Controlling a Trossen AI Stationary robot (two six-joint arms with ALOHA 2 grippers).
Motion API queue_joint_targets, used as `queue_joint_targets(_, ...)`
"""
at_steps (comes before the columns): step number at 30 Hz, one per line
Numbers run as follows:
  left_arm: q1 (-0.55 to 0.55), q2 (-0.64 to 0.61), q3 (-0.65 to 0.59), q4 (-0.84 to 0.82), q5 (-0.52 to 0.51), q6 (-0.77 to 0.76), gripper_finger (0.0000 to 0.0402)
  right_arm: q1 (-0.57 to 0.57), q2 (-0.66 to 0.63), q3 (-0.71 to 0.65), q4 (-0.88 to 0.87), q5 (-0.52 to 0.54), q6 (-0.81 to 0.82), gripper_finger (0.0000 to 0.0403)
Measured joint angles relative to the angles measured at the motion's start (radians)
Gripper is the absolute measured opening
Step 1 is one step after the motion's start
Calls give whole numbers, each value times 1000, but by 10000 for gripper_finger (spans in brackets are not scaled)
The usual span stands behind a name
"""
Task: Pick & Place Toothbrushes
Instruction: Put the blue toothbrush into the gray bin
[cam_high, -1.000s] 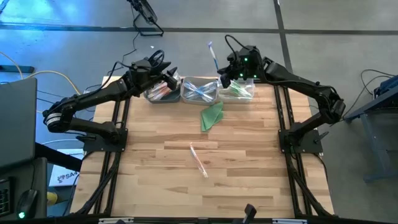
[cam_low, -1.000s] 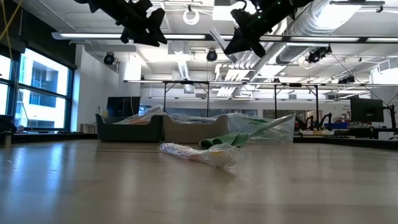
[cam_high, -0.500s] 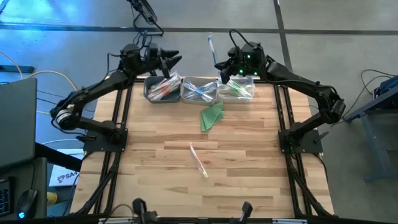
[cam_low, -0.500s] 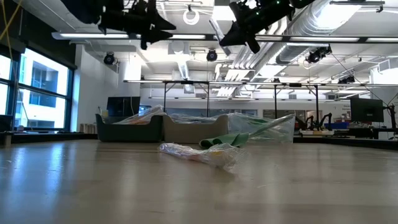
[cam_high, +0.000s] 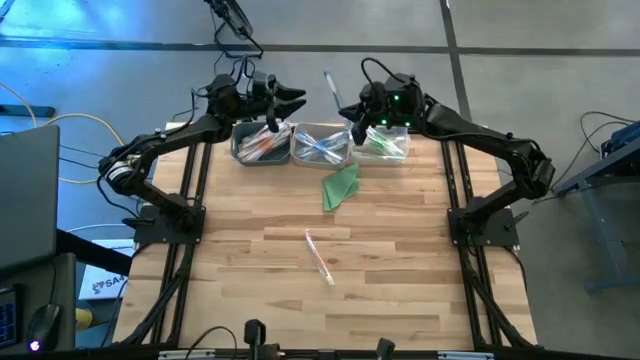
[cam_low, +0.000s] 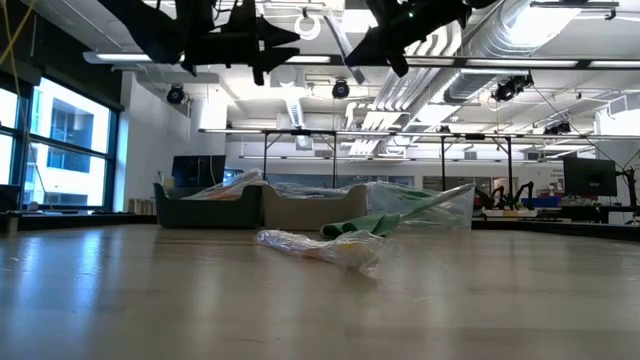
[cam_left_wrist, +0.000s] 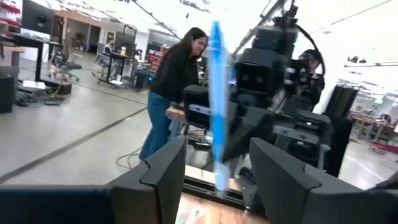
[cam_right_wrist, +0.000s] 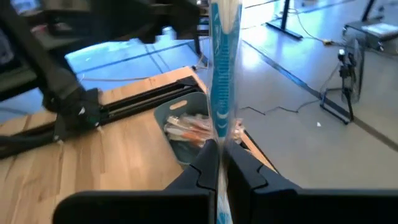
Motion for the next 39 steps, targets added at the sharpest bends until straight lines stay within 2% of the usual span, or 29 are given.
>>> queue_joint_targets(8, -29, 2, 1, 52, 5, 29, 175, 40, 11, 0, 4, -2, -52, 4)
queue_joint_targets(14, -89, 8, 2, 52, -52, 79, 175, 51, 44, 0, 11, -6, -50, 4)
queue_joint_targets(19, -97, 13, 2, 48, -103, 78, 175, 63, 56, -1, 8, -5, -50, 4)
queue_joint_targets(33, -97, 13, 2, 40, -77, 53, 175, 88, 99, 0, 15, -50, -46, 4)
queue_joint_targets(39, -98, 13, 2, 5, -76, 52, 175, 89, 99, 0, 25, -30, -50, 4)
